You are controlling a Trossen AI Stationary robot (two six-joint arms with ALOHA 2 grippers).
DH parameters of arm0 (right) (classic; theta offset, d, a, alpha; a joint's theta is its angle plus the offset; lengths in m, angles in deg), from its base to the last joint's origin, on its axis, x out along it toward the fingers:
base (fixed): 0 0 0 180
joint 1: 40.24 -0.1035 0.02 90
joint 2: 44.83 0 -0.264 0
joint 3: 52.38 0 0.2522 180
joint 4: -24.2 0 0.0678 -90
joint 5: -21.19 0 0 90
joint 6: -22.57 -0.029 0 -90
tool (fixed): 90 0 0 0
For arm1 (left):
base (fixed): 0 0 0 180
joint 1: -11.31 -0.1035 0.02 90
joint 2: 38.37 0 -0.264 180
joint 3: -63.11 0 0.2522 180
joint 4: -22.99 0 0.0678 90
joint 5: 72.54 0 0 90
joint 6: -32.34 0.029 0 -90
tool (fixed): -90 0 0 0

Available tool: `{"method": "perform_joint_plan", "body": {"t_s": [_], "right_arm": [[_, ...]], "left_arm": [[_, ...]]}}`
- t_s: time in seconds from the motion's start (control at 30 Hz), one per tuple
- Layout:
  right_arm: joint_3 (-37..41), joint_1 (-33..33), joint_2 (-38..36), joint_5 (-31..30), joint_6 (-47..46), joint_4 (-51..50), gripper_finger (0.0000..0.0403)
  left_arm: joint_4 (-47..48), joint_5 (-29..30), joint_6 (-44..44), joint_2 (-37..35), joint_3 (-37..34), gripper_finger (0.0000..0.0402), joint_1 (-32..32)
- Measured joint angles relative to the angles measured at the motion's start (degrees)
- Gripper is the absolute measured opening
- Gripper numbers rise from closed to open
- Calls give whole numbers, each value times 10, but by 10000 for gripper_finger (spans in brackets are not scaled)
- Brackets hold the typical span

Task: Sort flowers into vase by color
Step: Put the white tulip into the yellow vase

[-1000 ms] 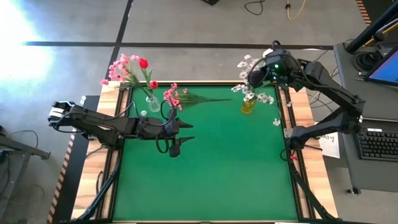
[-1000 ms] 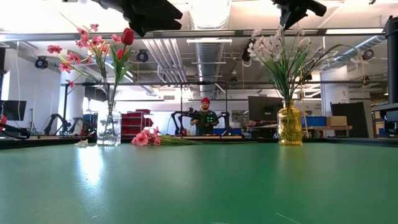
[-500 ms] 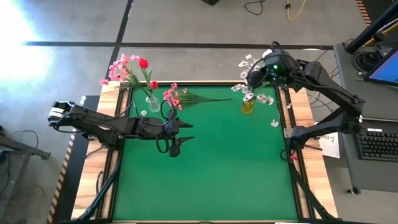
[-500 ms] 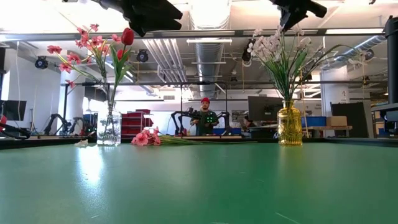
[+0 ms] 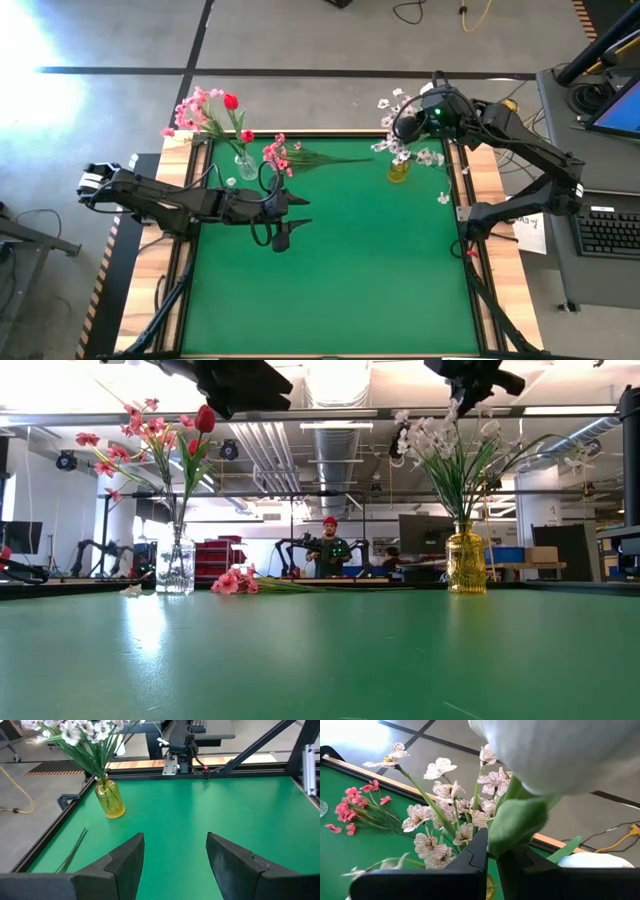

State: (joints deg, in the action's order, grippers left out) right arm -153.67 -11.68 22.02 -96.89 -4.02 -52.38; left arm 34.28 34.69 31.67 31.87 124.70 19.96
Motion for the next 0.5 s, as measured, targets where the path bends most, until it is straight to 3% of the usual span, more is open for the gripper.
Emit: {"method": "perform_joint_plan", "body": {"t_s": [0.5], "right_arm": [[3,0,-6,-5,23,1,18]], "left_arm": [[5,18,0,0,0,200,0]]}}
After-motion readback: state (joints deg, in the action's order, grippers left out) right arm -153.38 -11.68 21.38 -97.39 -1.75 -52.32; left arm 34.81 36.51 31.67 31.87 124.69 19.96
